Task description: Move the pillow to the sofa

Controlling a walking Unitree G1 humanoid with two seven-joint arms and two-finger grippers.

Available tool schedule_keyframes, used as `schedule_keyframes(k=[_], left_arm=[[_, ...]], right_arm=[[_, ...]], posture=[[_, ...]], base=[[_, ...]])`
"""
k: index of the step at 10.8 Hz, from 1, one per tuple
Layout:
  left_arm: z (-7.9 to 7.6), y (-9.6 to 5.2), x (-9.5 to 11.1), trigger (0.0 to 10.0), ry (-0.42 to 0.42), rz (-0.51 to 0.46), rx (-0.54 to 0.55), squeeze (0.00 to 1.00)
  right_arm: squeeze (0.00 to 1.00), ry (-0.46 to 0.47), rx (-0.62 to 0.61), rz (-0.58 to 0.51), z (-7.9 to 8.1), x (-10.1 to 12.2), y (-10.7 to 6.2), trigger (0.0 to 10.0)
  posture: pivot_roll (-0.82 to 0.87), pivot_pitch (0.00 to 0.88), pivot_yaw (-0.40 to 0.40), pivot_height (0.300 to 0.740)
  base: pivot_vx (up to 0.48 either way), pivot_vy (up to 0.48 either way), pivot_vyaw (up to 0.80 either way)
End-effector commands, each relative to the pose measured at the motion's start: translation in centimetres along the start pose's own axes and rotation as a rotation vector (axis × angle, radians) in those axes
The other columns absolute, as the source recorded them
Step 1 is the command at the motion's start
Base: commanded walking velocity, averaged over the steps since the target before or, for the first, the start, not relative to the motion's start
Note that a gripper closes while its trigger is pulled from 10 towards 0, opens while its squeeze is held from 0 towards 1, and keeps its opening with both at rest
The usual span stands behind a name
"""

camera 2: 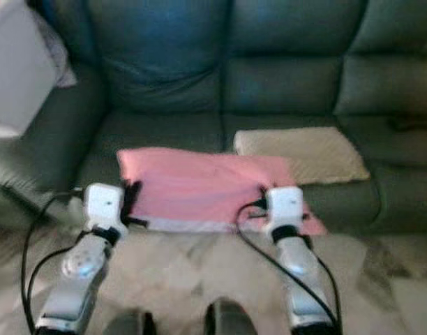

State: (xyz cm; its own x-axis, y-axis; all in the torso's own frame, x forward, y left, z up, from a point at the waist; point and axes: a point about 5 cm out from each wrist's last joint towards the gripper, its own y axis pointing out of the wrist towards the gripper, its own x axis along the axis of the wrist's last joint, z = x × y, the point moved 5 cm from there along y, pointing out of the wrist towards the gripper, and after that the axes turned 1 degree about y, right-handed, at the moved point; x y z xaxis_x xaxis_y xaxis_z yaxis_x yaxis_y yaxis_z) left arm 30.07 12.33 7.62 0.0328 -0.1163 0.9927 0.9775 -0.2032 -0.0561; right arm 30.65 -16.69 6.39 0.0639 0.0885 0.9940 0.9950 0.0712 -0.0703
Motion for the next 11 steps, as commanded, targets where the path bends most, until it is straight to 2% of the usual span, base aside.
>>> schedule_keyframes(k=[1, 4, 11], left_arm=[[1.06, -0.02, 0.32, 10.0, 0.019, -0.012, 0.026, 0.00], [1.18, 0.03, 0.09, 10.0, 0.013, -0.005, 0.045, 0.00], [0.82, 0.18, 0.00, 10.0, 0.006, 0.003, 0.042, 0.00]], right_arm=[[0.00, 0.009, 0.017, -0.023, 0.67, 0.64, 0.28, 10.0], [0.00, 0.007, 0.021, -0.021, 0.74, 0.62, 0.32, 10.0], [0.00, 0.008, 0.029, -0.028, 0.91, 0.87, 0.51, 10.0]], posture=[[-0.06, 0.131, -0.047, 0.740], [-0.06, 0.129, -0.051, 0.740], [-0.06, 0.133, -0.054, 0.740]], base=[[0.435, 0.000, 0.00], [0.000, 0.081, 0.00], [0.000, 0.476, 0.00]])
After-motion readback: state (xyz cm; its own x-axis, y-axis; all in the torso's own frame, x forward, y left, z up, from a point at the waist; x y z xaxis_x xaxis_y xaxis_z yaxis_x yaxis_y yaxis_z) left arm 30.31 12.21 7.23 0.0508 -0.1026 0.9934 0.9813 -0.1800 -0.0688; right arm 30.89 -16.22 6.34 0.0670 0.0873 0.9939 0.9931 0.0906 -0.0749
